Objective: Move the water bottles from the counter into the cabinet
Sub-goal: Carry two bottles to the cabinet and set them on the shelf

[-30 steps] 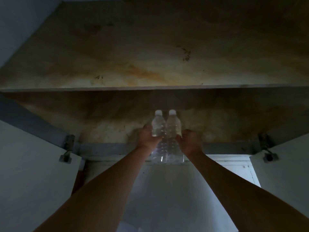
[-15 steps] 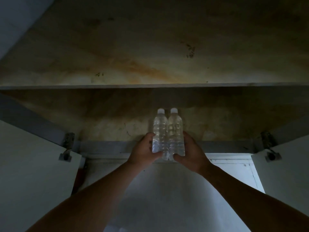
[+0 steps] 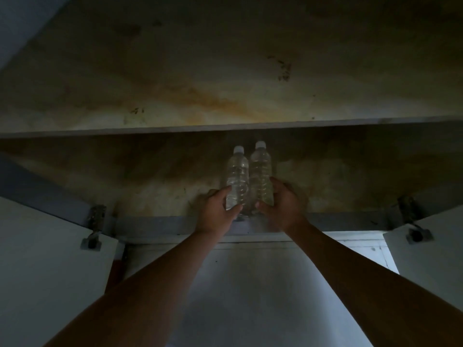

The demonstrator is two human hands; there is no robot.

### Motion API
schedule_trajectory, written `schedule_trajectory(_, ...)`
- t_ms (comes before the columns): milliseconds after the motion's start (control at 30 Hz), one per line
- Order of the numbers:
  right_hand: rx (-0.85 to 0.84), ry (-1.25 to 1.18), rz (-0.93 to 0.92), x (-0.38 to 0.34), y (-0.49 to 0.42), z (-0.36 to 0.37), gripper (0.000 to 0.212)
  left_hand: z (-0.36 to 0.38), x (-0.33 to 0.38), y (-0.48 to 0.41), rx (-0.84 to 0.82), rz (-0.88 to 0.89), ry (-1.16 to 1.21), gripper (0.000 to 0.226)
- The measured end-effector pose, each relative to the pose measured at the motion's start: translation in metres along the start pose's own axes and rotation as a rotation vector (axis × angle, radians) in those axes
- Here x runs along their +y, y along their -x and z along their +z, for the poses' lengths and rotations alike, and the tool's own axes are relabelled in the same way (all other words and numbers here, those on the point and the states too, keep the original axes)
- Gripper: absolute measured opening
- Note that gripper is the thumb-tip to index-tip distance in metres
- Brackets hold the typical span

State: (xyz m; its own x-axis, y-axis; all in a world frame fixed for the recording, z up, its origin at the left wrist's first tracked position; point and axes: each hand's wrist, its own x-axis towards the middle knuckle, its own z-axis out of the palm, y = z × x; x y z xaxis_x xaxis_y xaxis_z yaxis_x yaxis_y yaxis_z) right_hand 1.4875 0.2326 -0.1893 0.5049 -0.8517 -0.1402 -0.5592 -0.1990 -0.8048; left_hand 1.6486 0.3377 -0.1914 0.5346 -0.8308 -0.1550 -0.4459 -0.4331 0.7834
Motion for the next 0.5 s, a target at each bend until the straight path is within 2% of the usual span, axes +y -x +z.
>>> schedule_trajectory(100, 0.038, -0.009, 0.02, -0.006, -0.007, 0.003, 0.059, -0.005, 0.006, -0.003, 0.042, 0.016, -0.078, 0.057)
schedule_trajectory(233, 0.081, -0.063, -0.034, -0.015, -0.006, 0.003, 0.052, -0.002, 0.003, -0.01, 0.096, -0.017, -0.044, 0.05)
schedule_trajectory(367, -0.014, 0.01, 0.043, -0.019, -0.002, -0.004, 0.065, -0.006, 0.006, -0.004, 0.027, 0.059, -0.148, 0.057)
schedule_trajectory(500, -0.115, 0.078, 0.073, -0.013, 0.002, -0.009, 0.078, -0.009, 0.002, -0.001, -0.022, 0.022, -0.052, 0.066)
